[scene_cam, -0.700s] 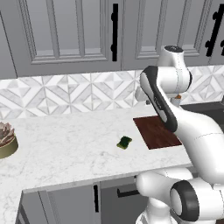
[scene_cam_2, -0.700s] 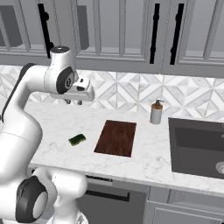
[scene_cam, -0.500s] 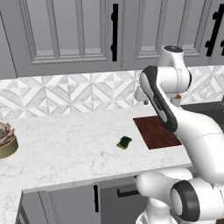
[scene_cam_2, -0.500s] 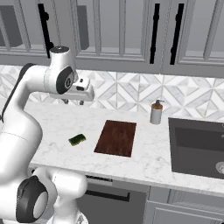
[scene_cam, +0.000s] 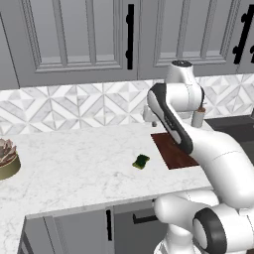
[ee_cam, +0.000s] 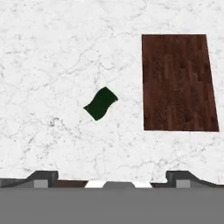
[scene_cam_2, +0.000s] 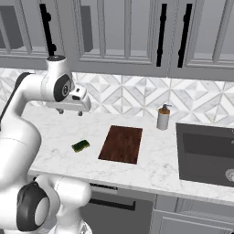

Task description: Pick up the sponge from the counter and clean the cutting board by briefly scrubbing or pressing down on the cutting board. Once finished, release the sponge.

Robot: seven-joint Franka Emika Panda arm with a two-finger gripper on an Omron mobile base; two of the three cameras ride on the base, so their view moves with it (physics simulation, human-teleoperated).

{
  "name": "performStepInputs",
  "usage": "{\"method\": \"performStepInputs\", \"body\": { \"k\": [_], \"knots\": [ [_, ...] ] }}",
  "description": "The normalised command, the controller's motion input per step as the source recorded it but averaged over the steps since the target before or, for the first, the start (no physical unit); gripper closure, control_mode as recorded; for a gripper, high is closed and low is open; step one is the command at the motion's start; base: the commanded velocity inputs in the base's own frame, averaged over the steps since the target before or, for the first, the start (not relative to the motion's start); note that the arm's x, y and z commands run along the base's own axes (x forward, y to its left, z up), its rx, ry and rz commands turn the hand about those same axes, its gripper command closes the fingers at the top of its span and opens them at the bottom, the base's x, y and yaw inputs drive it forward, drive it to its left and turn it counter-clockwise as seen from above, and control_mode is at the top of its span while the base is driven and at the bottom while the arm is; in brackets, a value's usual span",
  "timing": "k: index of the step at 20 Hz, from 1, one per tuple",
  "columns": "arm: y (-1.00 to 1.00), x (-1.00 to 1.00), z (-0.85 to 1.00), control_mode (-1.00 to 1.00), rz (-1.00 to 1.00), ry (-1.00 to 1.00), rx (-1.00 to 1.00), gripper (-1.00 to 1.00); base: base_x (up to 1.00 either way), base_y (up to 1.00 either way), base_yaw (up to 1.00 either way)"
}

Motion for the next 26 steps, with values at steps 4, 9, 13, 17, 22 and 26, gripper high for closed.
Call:
{"method": "performStepInputs", "body": {
  "k": [4, 9, 13, 17, 22, 26],
  "knots": [
    [0.12, -0.01, -0.7, -1.0, -0.13, 0.2, -0.01, -1.0, 0.0, 0.0, 0.0],
    [0.0, 0.0, -0.76, -1.0, -0.16, 0.16, 0.0, -1.0, 0.0, 0.0, 0.0],
    [0.0, 0.0, -0.18, -1.0, -0.05, 0.03, 0.01, -1.0, 0.0, 0.0, 0.0],
    [0.0, 0.0, -0.24, -1.0, -0.06, 0.0, 0.0, -1.0, 0.0, 0.0, 0.0],
    [0.13, 0.02, -0.39, -1.0, -0.22, 0.0, 0.0, -1.0, 0.0, 0.0, 0.0],
    [0.21, 0.11, -0.3, -1.0, -0.25, 0.0, 0.0, -1.0, 0.0, 0.0, 0.0]
  ]
}}
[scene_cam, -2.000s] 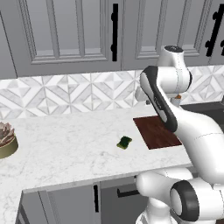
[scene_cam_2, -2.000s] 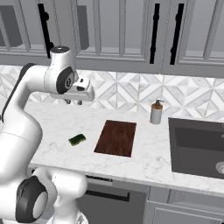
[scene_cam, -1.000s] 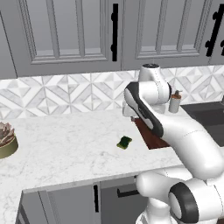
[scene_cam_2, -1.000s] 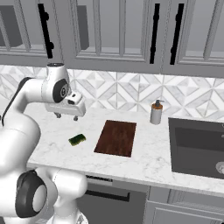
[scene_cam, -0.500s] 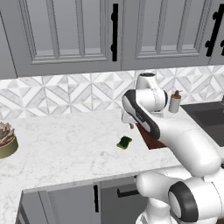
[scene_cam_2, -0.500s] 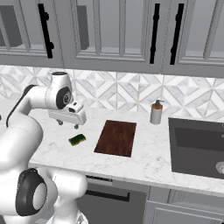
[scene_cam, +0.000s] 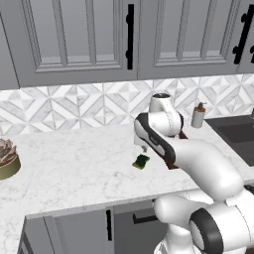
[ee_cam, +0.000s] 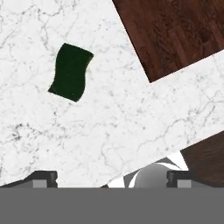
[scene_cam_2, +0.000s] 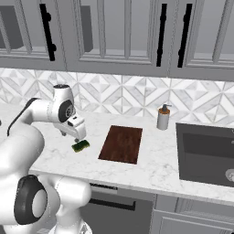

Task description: Pick up the sponge from the counter and clean the cutting board by briefly scrubbing or pressing down on the cutting board. Once finished, release the sponge.

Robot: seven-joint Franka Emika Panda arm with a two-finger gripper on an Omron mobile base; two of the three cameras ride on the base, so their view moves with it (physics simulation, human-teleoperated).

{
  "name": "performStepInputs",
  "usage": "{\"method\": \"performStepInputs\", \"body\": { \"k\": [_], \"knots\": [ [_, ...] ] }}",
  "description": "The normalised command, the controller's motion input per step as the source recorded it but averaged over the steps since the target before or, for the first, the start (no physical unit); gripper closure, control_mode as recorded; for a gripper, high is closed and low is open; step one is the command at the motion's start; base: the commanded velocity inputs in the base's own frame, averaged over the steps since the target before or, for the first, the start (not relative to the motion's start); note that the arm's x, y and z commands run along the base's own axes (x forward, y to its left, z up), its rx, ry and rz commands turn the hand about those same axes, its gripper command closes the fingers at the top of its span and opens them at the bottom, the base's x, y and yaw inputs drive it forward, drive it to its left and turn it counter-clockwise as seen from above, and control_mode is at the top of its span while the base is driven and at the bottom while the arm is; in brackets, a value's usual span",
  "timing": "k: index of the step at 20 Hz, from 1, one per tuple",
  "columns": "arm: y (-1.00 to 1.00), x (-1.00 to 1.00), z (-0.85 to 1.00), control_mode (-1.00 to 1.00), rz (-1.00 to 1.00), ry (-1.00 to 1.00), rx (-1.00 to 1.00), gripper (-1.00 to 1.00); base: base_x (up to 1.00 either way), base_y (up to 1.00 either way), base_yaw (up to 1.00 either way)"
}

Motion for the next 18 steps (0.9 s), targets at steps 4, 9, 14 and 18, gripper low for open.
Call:
{"method": "performStepInputs", "body": {
  "k": [4, 9, 14, 18],
  "knots": [
    [0.05, 0.22, -0.22, -1.0, -0.2, 0.0, 0.0, -1.0, 0.0, 0.0, 0.0],
    [0.0, 0.26, -0.13, -1.0, -0.15, 0.0, 0.0, -1.0, 0.0, 0.0, 0.0],
    [0.0, 0.16, -0.1, -1.0, -0.07, 0.0, 0.0, -1.0, 0.0, 0.0, 0.0],
    [0.0, 0.08, -0.27, -1.0, 0.0, 0.0, 0.0, -1.0, 0.0, 0.0, 0.0]
  ]
}}
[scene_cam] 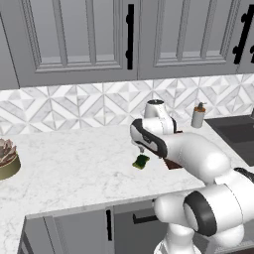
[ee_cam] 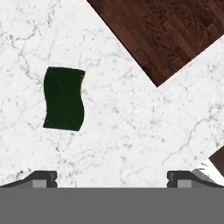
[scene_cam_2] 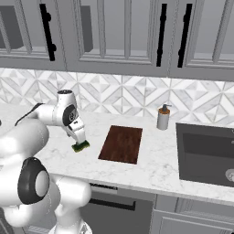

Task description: Pick up the sponge from the counter and clean the cutting board by briefly scrubbing or pressing down on the cutting board. Once finished, release the sponge.

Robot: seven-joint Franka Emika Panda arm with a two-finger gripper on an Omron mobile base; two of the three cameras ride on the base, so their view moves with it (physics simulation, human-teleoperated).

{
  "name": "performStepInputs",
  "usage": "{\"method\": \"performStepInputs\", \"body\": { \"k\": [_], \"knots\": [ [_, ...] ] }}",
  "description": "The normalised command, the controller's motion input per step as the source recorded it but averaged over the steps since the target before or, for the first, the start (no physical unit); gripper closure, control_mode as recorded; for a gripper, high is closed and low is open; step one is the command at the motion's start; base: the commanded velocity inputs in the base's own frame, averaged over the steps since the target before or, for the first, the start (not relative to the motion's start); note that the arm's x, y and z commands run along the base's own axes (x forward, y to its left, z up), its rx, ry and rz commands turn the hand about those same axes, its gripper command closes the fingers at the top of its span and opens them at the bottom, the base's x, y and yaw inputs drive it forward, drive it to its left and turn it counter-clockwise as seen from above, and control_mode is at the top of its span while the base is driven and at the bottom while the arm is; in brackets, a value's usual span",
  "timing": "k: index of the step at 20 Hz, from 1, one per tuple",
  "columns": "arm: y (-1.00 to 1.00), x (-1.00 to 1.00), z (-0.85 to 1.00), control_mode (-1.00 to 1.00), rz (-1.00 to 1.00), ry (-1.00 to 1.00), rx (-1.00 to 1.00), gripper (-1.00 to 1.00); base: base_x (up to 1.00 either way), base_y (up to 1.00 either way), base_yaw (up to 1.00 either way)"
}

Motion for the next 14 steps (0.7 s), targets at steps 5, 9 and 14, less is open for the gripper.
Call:
{"method": "performStepInputs", "body": {
  "k": [5, 9, 14],
  "knots": [
    [0.06, 0.26, -0.21, -1.0, -0.01, 0.0, 0.0, -1.0, 0.0, 0.0, 0.0],
    [0.15, 0.38, -0.23, -1.0, -0.02, 0.0, 0.0, -1.0, 0.0, 0.0, 0.0],
    [0.05, 0.29, -0.26, -1.0, -0.02, 0.0, 0.0, -1.0, 0.0, 0.0, 0.0]
  ]
}}
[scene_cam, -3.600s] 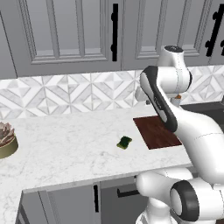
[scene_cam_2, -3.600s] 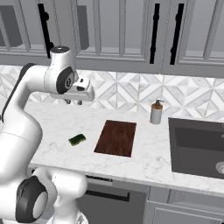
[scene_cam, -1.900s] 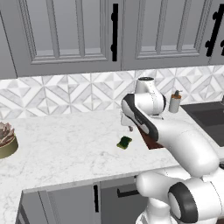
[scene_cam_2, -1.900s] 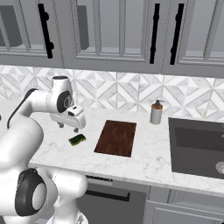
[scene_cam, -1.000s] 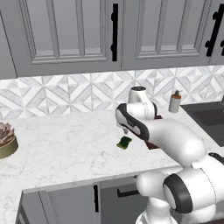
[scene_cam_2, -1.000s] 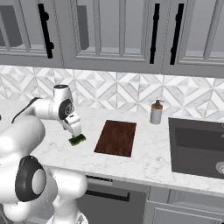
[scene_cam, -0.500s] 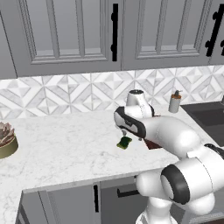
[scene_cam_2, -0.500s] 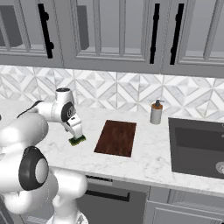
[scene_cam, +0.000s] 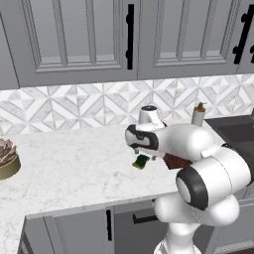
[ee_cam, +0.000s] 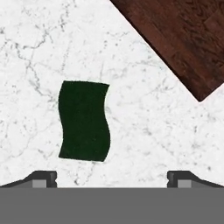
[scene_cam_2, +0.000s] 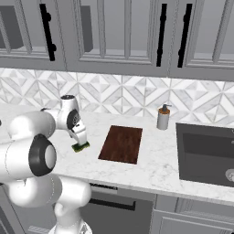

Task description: Pick up the sponge from the counter and clean the cutting board by briefly scrubbing or pressing down on the cutting board. Once finished, release the sponge.

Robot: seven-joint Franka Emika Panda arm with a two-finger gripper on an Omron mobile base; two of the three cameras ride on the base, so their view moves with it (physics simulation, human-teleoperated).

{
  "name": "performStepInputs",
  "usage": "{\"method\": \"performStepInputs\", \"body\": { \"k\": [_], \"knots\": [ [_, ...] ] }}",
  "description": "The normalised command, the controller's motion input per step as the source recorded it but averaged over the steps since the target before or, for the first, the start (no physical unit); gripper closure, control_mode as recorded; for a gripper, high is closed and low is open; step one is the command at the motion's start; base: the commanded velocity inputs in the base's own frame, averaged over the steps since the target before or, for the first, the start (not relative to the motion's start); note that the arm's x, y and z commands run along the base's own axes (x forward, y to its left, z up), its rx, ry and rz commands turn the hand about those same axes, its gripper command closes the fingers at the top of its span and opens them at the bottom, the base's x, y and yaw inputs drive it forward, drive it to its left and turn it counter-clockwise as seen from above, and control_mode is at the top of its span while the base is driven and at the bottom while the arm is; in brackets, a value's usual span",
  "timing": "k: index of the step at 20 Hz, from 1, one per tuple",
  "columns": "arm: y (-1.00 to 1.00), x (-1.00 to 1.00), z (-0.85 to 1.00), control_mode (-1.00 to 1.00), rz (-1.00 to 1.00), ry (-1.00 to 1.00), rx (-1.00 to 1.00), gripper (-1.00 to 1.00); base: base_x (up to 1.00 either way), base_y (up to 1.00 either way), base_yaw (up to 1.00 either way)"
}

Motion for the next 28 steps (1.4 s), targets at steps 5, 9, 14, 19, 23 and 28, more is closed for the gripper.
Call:
{"method": "performStepInputs", "body": {
  "k": [5, 9, 14, 19, 23, 28],
  "knots": [
    [0.0, 0.2, -0.23, -1.0, -0.01, 0.0, 0.0, -1.0, 0.0, 0.0, 0.0],
    [0.0, 0.19, -0.24, -1.0, 0.0, 0.0, 0.0, -1.0, 0.0, 0.0, 0.0],
    [0.0, 0.15, -0.25, -1.0, -0.01, 0.0, 0.0, -1.0, 0.0, 0.0, 0.0],
    [0.0, 0.16, -0.15, -1.0, -0.01, 0.0, 0.0, -1.0, 0.0, 0.0, 0.0],
    [0.0, 0.15, -0.19, -1.0, -0.01, 0.0, 0.0, -1.0, 0.0, 0.0, 0.0],
    [0.0, 0.07, -0.22, -1.0, 0.0, 0.0, 0.0, -1.0, 0.0, 0.0, 0.0]
  ]
}}
